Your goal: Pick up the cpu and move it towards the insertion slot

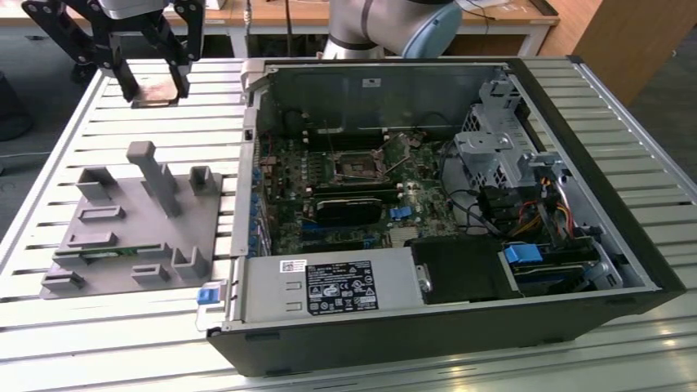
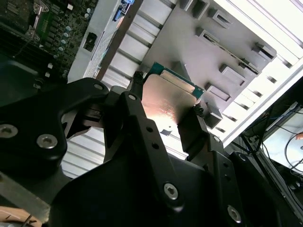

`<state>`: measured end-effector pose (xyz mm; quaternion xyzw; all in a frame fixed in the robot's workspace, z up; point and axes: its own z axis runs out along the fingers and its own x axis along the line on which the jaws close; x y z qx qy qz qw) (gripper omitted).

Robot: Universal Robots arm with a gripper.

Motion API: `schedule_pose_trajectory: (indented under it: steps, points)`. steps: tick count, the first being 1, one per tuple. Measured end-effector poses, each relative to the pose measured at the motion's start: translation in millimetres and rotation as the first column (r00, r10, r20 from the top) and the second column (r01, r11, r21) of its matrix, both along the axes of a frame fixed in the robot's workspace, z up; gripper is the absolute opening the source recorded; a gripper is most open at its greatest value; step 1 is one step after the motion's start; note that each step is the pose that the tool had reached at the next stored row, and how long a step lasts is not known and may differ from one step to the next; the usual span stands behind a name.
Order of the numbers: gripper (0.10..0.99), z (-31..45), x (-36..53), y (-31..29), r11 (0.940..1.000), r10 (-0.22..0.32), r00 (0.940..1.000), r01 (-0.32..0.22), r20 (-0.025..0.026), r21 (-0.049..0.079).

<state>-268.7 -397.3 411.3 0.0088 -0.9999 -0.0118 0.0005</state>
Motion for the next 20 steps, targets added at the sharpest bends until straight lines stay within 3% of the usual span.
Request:
schedule_pose_trajectory:
  steps: [20]
  points:
    - [0.541,0.0,26.1,0.0,1.0000,0.000,1.0000,0.000,-0.0001,0.000]
